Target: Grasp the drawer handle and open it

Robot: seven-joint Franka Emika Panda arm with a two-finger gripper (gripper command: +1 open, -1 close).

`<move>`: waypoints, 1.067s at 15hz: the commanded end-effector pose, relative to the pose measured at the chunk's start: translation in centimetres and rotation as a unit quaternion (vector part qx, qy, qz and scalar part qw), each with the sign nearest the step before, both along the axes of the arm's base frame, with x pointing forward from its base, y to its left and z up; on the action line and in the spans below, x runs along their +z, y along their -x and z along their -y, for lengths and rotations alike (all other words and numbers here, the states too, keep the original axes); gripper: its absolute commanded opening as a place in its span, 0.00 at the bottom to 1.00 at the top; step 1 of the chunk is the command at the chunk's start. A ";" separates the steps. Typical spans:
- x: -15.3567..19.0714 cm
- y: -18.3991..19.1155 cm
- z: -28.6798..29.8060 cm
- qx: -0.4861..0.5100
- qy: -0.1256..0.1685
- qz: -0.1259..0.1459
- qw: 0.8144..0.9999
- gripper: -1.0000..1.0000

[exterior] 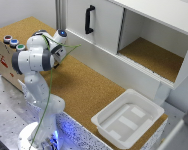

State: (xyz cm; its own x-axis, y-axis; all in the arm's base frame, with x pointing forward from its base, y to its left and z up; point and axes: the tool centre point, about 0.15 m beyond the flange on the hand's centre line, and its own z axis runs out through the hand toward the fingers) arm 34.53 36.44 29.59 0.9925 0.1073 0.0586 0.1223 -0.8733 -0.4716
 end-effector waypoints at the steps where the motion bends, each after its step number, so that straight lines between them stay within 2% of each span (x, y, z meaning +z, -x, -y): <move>1: -0.9 0.9 0.9 0.002 -0.021 -0.004 1.000 0.00; 7: -2.1 2.1 3.5 -0.016 -0.020 -0.009 1.000 0.00; 16: -3.5 2.6 11.6 -0.027 -0.003 -0.020 0.999 0.00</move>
